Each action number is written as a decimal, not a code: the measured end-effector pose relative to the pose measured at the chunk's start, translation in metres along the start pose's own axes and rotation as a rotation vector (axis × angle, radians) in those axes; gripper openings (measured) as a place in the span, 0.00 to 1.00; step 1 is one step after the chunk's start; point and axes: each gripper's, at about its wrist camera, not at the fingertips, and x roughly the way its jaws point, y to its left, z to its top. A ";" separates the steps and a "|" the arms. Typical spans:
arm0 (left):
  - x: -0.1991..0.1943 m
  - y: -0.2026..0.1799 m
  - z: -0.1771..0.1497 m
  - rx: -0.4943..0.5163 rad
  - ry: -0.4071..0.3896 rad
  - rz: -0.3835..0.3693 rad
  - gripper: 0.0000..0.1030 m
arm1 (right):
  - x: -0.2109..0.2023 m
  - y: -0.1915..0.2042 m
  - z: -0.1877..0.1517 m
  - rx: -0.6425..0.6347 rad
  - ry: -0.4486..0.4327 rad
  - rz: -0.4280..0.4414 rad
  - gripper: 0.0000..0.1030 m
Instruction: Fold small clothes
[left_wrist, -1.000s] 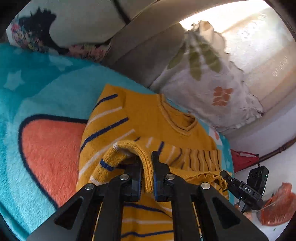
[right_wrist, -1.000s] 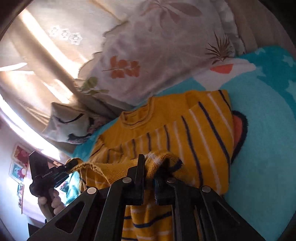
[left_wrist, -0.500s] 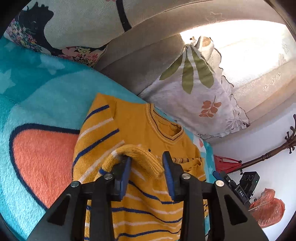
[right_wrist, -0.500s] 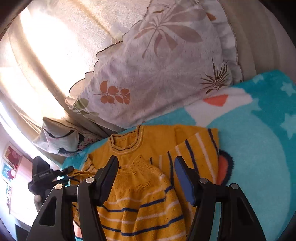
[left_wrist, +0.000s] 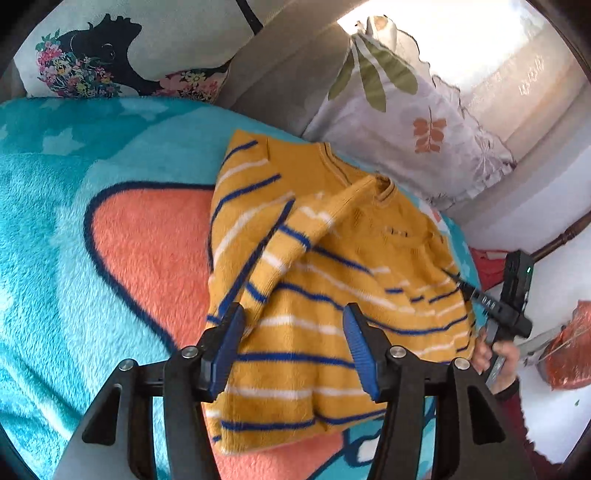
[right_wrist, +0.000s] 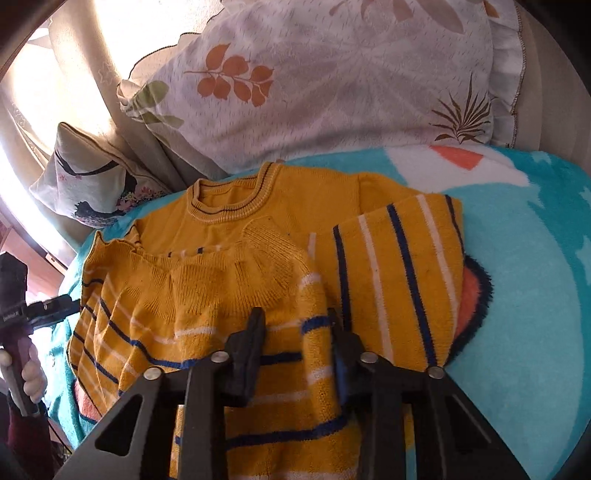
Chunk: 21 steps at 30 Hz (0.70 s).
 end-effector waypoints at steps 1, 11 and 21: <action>0.002 -0.001 -0.004 0.024 0.013 0.045 0.43 | -0.001 -0.001 0.001 0.002 0.000 0.001 0.14; -0.013 0.044 0.013 -0.146 -0.065 0.176 0.11 | 0.000 -0.007 0.015 0.048 -0.014 -0.190 0.17; -0.039 0.044 -0.028 -0.144 -0.142 0.064 0.48 | -0.039 0.089 0.028 -0.075 -0.091 0.037 0.18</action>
